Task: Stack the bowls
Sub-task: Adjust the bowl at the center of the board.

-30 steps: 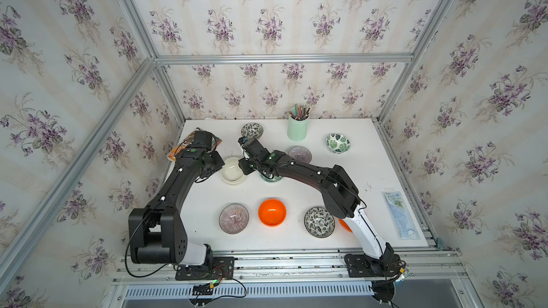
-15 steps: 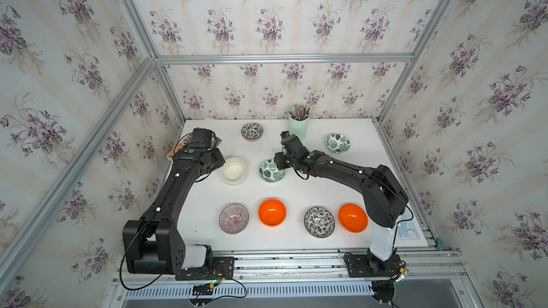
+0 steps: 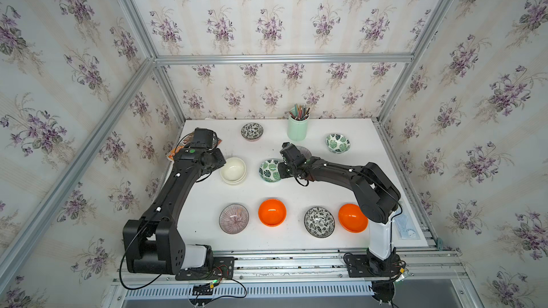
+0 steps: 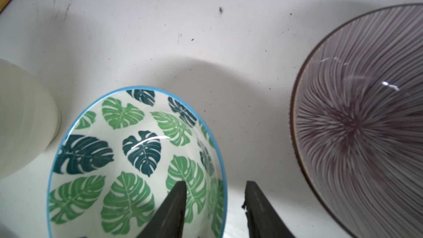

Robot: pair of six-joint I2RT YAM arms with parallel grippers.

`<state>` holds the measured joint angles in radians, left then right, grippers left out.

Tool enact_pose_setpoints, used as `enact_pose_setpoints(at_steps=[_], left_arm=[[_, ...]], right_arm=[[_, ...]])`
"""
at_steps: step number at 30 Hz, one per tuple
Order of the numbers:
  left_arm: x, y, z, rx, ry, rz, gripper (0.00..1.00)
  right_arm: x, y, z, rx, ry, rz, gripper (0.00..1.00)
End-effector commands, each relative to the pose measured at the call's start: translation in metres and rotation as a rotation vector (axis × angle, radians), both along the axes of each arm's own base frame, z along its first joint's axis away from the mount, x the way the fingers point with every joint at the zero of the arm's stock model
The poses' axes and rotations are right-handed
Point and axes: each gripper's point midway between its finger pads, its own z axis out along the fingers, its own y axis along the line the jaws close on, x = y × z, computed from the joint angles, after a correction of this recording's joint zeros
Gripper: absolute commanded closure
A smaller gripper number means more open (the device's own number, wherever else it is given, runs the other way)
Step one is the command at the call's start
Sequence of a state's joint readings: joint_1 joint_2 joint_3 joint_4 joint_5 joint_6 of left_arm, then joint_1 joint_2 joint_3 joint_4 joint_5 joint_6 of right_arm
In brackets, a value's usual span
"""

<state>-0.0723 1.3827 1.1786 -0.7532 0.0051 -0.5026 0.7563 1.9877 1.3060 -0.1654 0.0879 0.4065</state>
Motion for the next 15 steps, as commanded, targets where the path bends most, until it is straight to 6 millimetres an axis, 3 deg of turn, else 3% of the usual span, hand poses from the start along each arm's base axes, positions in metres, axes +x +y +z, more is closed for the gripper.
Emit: enact_pose_setpoints(at_steps=[1, 3, 7, 15], left_arm=[[-0.001, 0.003, 0.003, 0.016, 0.002, 0.002, 0.68], [0.0, 0.002, 0.003, 0.012, 0.001, 0.002, 0.68], [0.0, 0.002, 0.0, 0.008, 0.005, 0.006, 0.69], [0.0, 0.003, 0.001, 0.016, 0.006, 0.008, 0.69]], right_arm=[[0.003, 0.005, 0.001, 0.034, -0.009, -0.009, 0.65], [0.004, 0.007, 0.005, 0.05, -0.02, -0.005, 0.76], [0.005, 0.017, 0.01, 0.074, -0.024, 0.019, 0.86], [-0.002, 0.048, 0.011, 0.091, -0.03, 0.084, 0.89]])
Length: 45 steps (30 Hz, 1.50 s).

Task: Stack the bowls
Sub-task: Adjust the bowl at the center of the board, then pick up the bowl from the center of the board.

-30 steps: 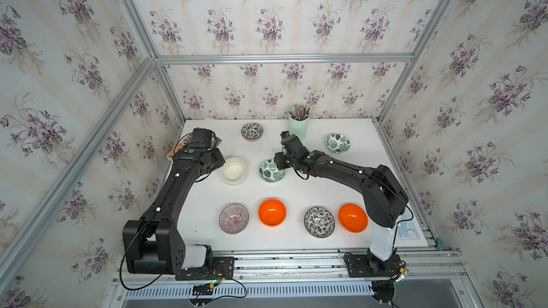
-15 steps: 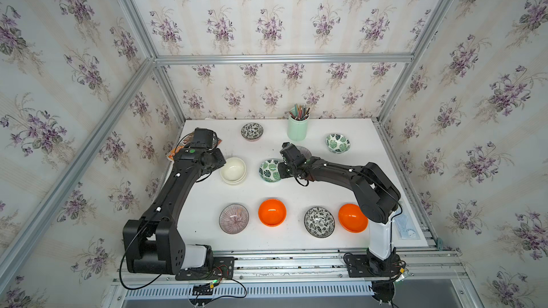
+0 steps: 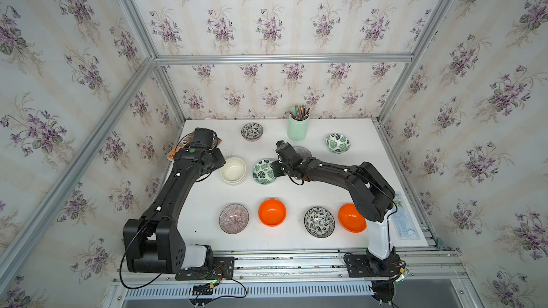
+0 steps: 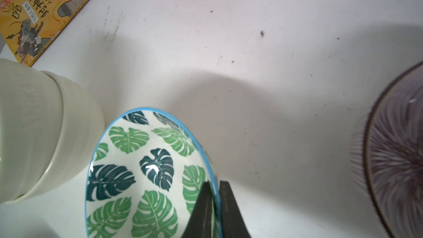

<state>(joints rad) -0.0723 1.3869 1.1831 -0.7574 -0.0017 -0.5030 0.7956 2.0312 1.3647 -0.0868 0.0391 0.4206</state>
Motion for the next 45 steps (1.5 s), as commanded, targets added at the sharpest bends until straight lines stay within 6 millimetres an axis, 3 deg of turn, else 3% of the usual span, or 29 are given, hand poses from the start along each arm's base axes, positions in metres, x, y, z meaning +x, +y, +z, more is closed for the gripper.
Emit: enact_pose_setpoints(at_steps=[1, 14, 20, 23, 26, 29, 31, 35, 37, 40, 45], left_arm=[[-0.001, 0.002, 0.001, 0.011, 0.003, 0.004, 0.69], [0.001, 0.003, 0.005, 0.018, -0.003, 0.007, 0.69], [0.001, 0.004, 0.006, 0.019, -0.006, 0.008, 0.69], [0.0, 0.004, 0.007, 0.023, -0.008, 0.01, 0.69], [0.001, 0.005, 0.008, 0.026, -0.01, 0.01, 0.69], [0.002, 0.003, 0.006, 0.019, -0.007, 0.007, 0.69], [0.003, 0.003, 0.006, 0.014, -0.008, 0.007, 0.69], [0.003, 0.002, 0.005, 0.012, -0.007, 0.004, 0.69], [0.003, 0.002, 0.005, 0.017, -0.007, 0.005, 0.69], [0.003, 0.002, 0.003, 0.016, -0.003, 0.007, 0.69], [0.006, 0.002, 0.002, 0.013, -0.002, 0.005, 0.69]], right_arm=[[-0.004, 0.008, -0.003, -0.011, 0.005, 0.026, 0.89], [0.003, -0.004, -0.012, -0.046, 0.018, -0.001, 0.81], [0.005, -0.005, -0.005, -0.036, 0.001, -0.003, 0.75], [0.005, -0.009, 0.008, -0.026, -0.03, -0.017, 0.67], [0.006, -0.02, 0.039, 0.012, -0.095, -0.043, 0.59], [0.024, -0.056, 0.07, 0.034, -0.156, -0.123, 0.55], [0.046, -0.093, 0.076, 0.013, -0.169, -0.193, 0.54], [0.095, -0.191, 0.056, -0.103, -0.126, -0.389, 0.53], [0.108, -0.223, 0.047, -0.152, -0.114, -0.44, 0.52], [0.121, -0.247, 0.033, -0.249, -0.101, -0.475, 0.51], [0.138, -0.258, 0.025, -0.357, -0.096, -0.478, 0.5]])
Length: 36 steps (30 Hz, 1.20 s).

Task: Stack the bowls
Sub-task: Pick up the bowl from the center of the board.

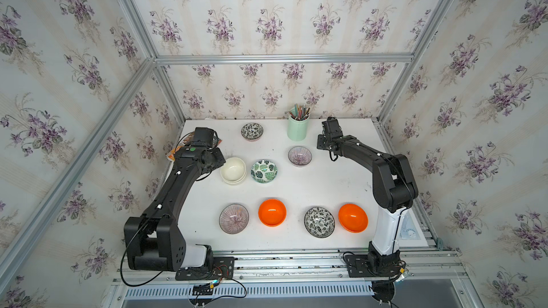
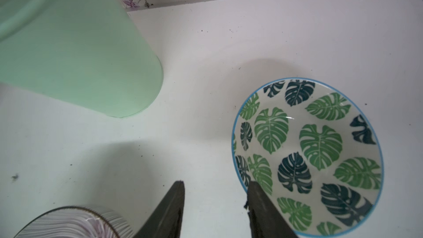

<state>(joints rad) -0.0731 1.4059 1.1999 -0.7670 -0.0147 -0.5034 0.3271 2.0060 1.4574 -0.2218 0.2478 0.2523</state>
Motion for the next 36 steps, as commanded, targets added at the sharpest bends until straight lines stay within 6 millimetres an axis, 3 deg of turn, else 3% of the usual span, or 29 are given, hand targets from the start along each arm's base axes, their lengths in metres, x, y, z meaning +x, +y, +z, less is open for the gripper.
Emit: enact_pose_setpoints(at_steps=[1, 8, 15, 22, 26, 30, 32, 36], left_arm=[[0.003, 0.0, 0.003, 0.004, -0.013, -0.001, 0.69], [0.003, 0.003, 0.005, 0.023, -0.014, 0.002, 0.69], [0.007, 0.001, -0.003, 0.009, 0.007, 0.001, 0.69], [0.006, 0.002, -0.003, 0.013, 0.006, 0.003, 0.69], [0.006, 0.001, -0.003, 0.012, 0.006, 0.002, 0.69], [0.007, 0.0, -0.004, 0.004, 0.008, -0.001, 0.69], [0.009, -0.001, -0.002, 0.002, 0.003, -0.002, 0.69], [0.009, -0.001, 0.001, 0.002, -0.002, 0.0, 0.7]], right_arm=[[0.002, -0.017, -0.01, -0.119, 0.047, -0.021, 0.5], [0.006, -0.032, -0.03, -0.095, 0.096, -0.038, 0.51], [0.007, -0.033, -0.044, -0.116, 0.124, -0.025, 0.61], [0.008, -0.034, -0.043, -0.128, 0.12, -0.025, 0.87], [0.006, -0.035, -0.029, -0.134, 0.097, -0.028, 0.99], [0.002, -0.029, -0.001, -0.138, 0.051, -0.011, 1.0], [-0.003, -0.019, 0.02, -0.15, 0.021, 0.014, 1.0], [-0.023, 0.032, 0.062, -0.209, -0.055, 0.128, 1.0]])
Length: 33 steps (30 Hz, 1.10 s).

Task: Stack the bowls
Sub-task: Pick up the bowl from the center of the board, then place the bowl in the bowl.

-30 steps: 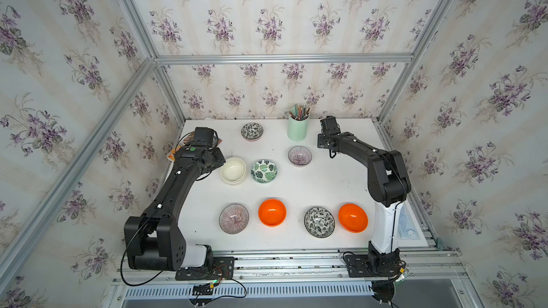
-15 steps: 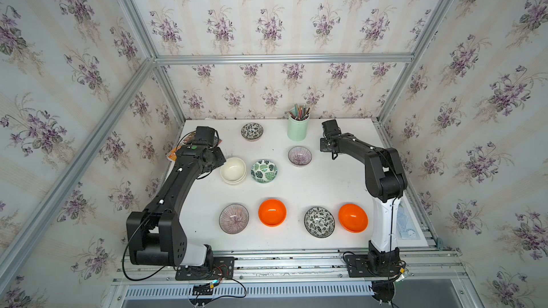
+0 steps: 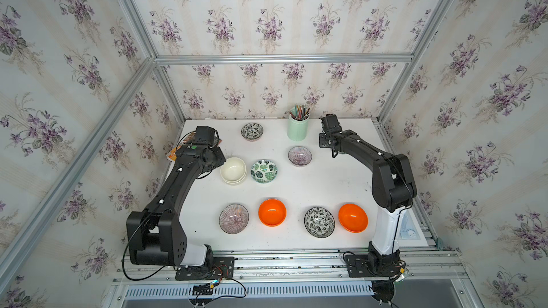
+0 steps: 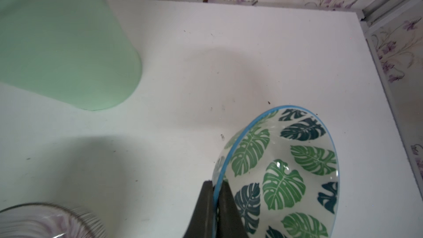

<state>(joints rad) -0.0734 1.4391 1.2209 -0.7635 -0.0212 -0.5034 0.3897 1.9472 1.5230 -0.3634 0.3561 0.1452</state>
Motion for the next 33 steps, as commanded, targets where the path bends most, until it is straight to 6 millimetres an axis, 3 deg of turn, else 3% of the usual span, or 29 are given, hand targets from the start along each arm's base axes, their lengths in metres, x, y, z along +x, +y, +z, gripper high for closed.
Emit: enact_pose_setpoints(at_steps=[1, 2, 4, 7, 11, 14, 22, 33], left_arm=[[0.002, -0.001, 0.004, -0.005, -0.011, -0.003, 0.69], [0.002, -0.001, 0.005, -0.004, -0.013, -0.002, 0.69], [0.002, -0.001, 0.006, -0.003, -0.014, -0.002, 0.7], [0.002, 0.001, 0.008, 0.009, -0.011, 0.002, 0.7], [0.0, 0.005, 0.01, 0.025, -0.003, 0.014, 0.69], [0.0, 0.005, 0.01, 0.026, -0.004, 0.016, 0.69], [-0.002, 0.008, 0.011, 0.037, -0.001, 0.024, 0.69], [-0.004, 0.013, 0.013, 0.055, -0.007, 0.039, 0.69]], right_arm=[[-0.016, 0.038, 0.032, -0.07, -0.063, 0.096, 1.0], [-0.022, 0.05, 0.04, -0.085, -0.078, 0.121, 1.0], [-0.048, 0.103, 0.05, -0.101, -0.096, 0.244, 1.0], [-0.081, 0.16, 0.055, -0.089, -0.095, 0.396, 1.0], [-0.115, 0.217, 0.052, -0.072, -0.089, 0.537, 1.0], [-0.132, 0.246, 0.042, -0.072, -0.069, 0.61, 1.0], [-0.163, 0.292, 0.013, -0.092, -0.017, 0.711, 1.0], [-0.176, 0.307, -0.017, -0.094, 0.046, 0.749, 1.0]])
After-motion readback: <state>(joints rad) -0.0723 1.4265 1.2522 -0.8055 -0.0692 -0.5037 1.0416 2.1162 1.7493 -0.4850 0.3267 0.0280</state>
